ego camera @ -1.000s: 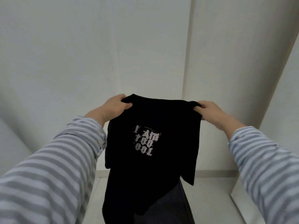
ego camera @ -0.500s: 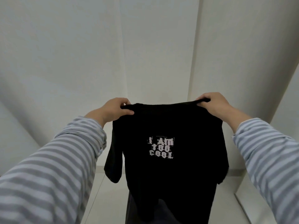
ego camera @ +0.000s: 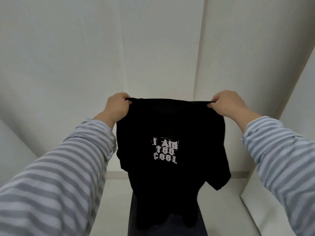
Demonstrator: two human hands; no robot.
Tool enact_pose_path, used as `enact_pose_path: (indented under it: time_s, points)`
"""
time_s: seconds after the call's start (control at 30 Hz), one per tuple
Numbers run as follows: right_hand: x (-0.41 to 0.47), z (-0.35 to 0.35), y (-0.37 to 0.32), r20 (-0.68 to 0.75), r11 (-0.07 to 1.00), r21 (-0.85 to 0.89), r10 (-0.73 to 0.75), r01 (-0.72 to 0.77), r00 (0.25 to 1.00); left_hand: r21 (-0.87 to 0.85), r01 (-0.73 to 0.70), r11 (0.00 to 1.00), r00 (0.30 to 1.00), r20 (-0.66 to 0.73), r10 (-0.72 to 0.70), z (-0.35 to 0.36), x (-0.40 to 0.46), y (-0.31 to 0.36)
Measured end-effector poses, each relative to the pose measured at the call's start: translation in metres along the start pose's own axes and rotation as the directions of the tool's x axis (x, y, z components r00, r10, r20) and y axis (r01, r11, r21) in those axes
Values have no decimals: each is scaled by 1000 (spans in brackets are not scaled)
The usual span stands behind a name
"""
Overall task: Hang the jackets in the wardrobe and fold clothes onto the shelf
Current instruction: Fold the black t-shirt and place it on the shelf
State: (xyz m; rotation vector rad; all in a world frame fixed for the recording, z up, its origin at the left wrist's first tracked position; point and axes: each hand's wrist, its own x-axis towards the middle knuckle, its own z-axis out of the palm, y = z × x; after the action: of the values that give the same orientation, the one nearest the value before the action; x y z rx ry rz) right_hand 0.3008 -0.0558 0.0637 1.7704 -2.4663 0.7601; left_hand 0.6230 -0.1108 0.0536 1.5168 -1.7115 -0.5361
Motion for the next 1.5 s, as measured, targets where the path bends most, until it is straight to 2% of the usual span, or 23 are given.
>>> enact_pose_path:
  time_s: [0.07,0.1,0.17,0.23,0.33,0.4,0.47,0.53,0.6,0.67,0.7,0.77,0.87,0.93,1.0,1.1,1.27,1.5]
  points:
    - [2,1,-1,43,988,2,153,-153,987,-40,-19,999,1000,21,20,5,2,5]
    - [2,3,-1,94,965,88,239,-247,967,-106,-18,994,998,50,23,6,1,9]
    - [3,5,-3,241,837,339,365,-430,899,-270,20,963,996,91,5,8,0,16]
    - [3,8,-4,343,755,421,380,-502,859,-462,92,882,991,128,-37,8,0,20]
    - [-1,8,-10,335,800,418,306,-431,891,-704,153,694,986,152,-64,9,-1,23]
    - [-9,5,-17,364,757,534,198,-378,910,-781,138,610,990,133,-53,9,-2,23]
    - [-15,6,-20,416,650,666,84,-366,906,-806,144,574,989,136,-57,9,-3,23]
    - [-14,12,-19,445,487,779,14,-395,895,-799,178,574,984,153,-93,9,-3,22]
    - [-12,18,-21,456,292,856,-34,-427,889,-766,211,607,977,179,-115,8,-4,22]
    - [-8,27,-25,472,172,876,-117,-450,874,-721,235,651,971,211,-117,9,-3,24]
    - [-8,31,-28,487,153,872,-170,-465,857,-700,244,671,968,221,-121,10,-3,24]
    - [-8,35,-35,503,181,863,-244,-471,829,-670,266,693,961,240,-137,14,-2,24]
    - [-6,35,-41,504,232,861,-270,-453,820,-644,310,699,946,285,-157,22,-1,19]
    - [-2,42,-43,498,257,858,-202,-445,843,-647,321,692,944,279,-177,30,3,14]
    - [3,55,-45,485,290,846,-71,-448,871,-663,313,681,949,255,-188,41,8,7]
    - [15,77,-45,469,317,840,-17,-440,883,-647,317,693,948,246,-203,58,14,1]
    - [21,78,-59,438,283,863,-1,-420,899,-680,282,677,959,226,-173,71,24,6]
    - [-16,43,-75,384,53,923,-159,-381,909,-694,221,685,973,207,-104,57,21,13]
